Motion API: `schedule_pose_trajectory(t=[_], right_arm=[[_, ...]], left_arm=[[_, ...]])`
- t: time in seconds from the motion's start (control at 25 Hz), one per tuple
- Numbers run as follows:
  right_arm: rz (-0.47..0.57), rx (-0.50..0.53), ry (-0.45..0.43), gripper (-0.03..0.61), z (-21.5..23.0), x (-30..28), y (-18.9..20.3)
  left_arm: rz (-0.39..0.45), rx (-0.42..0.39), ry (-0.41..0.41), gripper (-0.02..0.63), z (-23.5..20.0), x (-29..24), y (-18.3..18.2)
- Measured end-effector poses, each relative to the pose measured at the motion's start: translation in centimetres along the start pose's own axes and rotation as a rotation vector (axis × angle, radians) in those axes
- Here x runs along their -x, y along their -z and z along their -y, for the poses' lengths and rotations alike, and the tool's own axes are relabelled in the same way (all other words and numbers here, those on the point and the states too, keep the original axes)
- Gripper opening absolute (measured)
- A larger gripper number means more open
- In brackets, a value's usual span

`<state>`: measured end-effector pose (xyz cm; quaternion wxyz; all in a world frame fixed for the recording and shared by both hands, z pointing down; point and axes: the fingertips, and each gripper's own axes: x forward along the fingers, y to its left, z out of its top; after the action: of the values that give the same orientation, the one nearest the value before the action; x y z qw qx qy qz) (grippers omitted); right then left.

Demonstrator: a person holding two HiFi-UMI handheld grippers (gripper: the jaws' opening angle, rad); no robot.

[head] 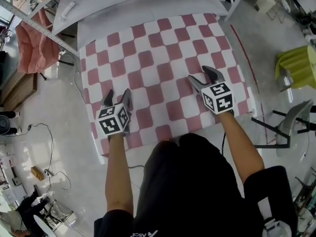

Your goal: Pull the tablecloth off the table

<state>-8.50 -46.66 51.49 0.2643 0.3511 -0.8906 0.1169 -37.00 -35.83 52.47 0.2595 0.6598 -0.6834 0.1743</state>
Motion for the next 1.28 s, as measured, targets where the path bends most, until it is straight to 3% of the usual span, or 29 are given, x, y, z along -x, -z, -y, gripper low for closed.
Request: schedule_pose_trajectory(t=[0.56, 0.88, 1.0, 1.12, 1.2, 1.28], right_arm=[[-0.289, -0.120, 0.093, 0.321, 5.5, -4.7, 6.9], [-0.357, -0.127, 0.103, 0.317, 5.7, -5.2, 7.0], [-0.343, -0.115, 0.085, 0.259, 5.3, -5.3, 6.8], [-0.342, -0.109, 0.062, 0.137, 4.2, -5.6, 6.5], [-0.333, -0.099, 0.043, 0.031, 2.9, -5.9, 6.3], [-0.321, -0.081, 0.034, 0.012, 1.9, -6.1, 6.0]], left_arm=[[-0.275, 0.017, -0.108, 0.307, -2.4, -3.6, 4.6], [-0.338, 0.053, -0.094, 0.308, -2.7, -4.7, 5.8], [-0.342, 0.042, -0.087, 0.274, -2.3, -4.8, 5.6], [-0.340, 0.022, -0.080, 0.205, -1.8, -5.0, 5.3], [-0.329, 0.009, -0.087, 0.142, -1.7, -4.8, 4.9], [-0.319, 0.009, -0.096, 0.066, -1.9, -4.7, 4.7]])
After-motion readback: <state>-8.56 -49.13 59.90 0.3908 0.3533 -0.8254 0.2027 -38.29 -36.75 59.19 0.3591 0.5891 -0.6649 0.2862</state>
